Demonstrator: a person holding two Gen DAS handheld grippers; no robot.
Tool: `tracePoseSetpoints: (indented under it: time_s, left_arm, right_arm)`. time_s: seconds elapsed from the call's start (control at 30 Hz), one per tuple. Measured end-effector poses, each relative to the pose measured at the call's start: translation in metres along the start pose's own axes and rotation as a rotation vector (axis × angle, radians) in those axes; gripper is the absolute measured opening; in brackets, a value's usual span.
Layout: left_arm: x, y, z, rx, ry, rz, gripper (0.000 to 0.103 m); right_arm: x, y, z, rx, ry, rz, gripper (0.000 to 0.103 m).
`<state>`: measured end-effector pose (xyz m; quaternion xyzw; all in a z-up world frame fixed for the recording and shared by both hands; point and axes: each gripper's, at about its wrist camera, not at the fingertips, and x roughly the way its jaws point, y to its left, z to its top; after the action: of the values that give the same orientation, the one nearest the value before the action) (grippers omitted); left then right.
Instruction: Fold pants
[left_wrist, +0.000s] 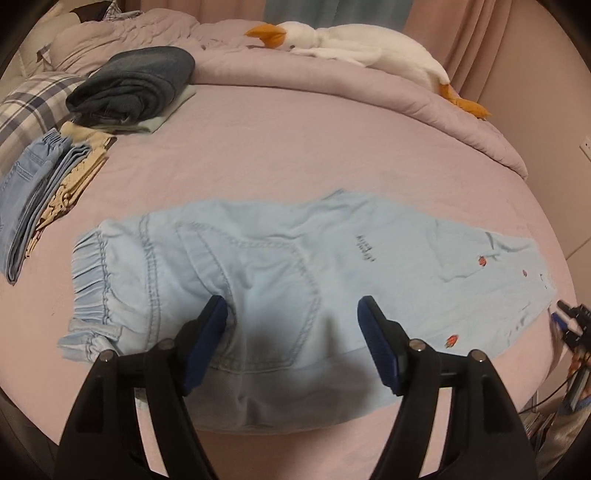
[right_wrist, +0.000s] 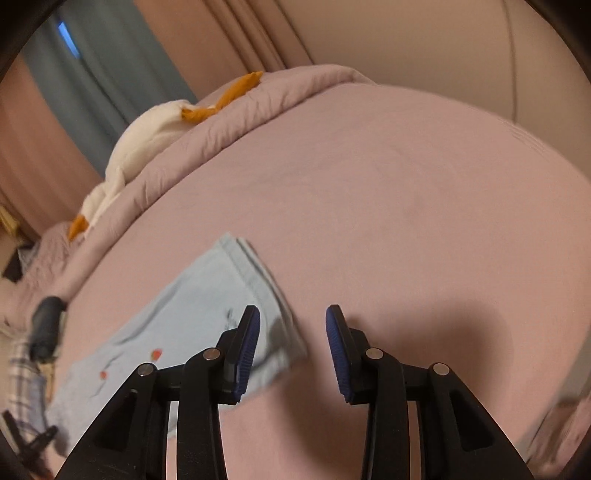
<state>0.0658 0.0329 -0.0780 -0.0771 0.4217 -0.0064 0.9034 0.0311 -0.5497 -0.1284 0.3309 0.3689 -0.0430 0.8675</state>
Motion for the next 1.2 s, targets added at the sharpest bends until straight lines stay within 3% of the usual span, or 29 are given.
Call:
tracePoseSetpoints:
  time_s: [0.1,0.17,0.27,0.33,0.43,0.5,0.57,0.6,0.7,0.77,0.87,0.97,1.03,1.13,1.2]
  left_arm:
    - [0.0,0.013,0.003,-0.083,0.005,0.092,0.072]
    - [-0.002,0.034,0.0,-0.175,0.008,0.097,0.072]
    - [-0.011,0.052,-0.007,-0.195,-0.004,0.191,0.072]
    - [-0.02,0.063,-0.01,-0.226,-0.013,0.195,0.072]
    - [-0.026,0.059,-0.009,-0.238,-0.02,0.116,0.072]
    - [-0.026,0.038,-0.006,-0.207,-0.022,0.025,0.072]
    - [-0.017,0.009,-0.002,-0.155,0.002,-0.089,0.072]
    - [-0.012,-0.003,-0.002,-0.139,0.021,-0.136,0.072]
    - [0.013,-0.041,-0.004,-0.104,0.102,-0.278,0.072]
    - [0.031,-0.06,-0.01,-0.071,0.148,-0.301,0.072]
    - [0.058,-0.07,-0.021,-0.06,0.253,-0.255,0.071]
    - [0.056,-0.074,-0.018,-0.026,0.247,-0.251,0.073]
    - [0.055,-0.075,-0.014,-0.04,0.254,-0.264,0.073]
    - [0.052,-0.077,-0.008,-0.077,0.245,-0.345,0.073]
    - [0.047,-0.084,-0.002,-0.103,0.24,-0.445,0.073]
  right_arm:
    - [0.01,-0.01,-0.02,0.123,0.073,0.105,0.037]
    - [0.019,-0.019,-0.021,0.164,0.104,0.148,0.038]
    - [0.028,-0.016,-0.018,0.203,0.091,0.179,0.041]
    - [0.033,-0.009,-0.011,0.213,0.07,0.183,0.049]
    - [0.038,-0.004,-0.002,0.205,0.06,0.161,0.049]
    - [0.044,-0.003,0.002,0.209,0.04,0.17,0.049]
    - [0.047,-0.006,0.005,0.226,0.025,0.178,0.034]
    - [0.046,-0.01,0.004,0.232,0.026,0.176,0.016]
    - [0.036,-0.014,0.004,0.241,0.01,0.204,0.011]
    - [0.026,-0.012,0.004,0.222,-0.023,0.223,0.01]
    - [0.026,-0.011,0.005,0.212,-0.026,0.205,0.01]
    - [0.05,-0.02,0.0,0.238,0.046,0.144,0.008]
    - [0.051,-0.017,0.003,0.228,0.041,0.128,0.006]
    - [0.04,0.008,0.013,0.11,0.025,0.065,0.006]
    - [0.026,0.029,0.018,0.034,-0.018,0.085,0.006]
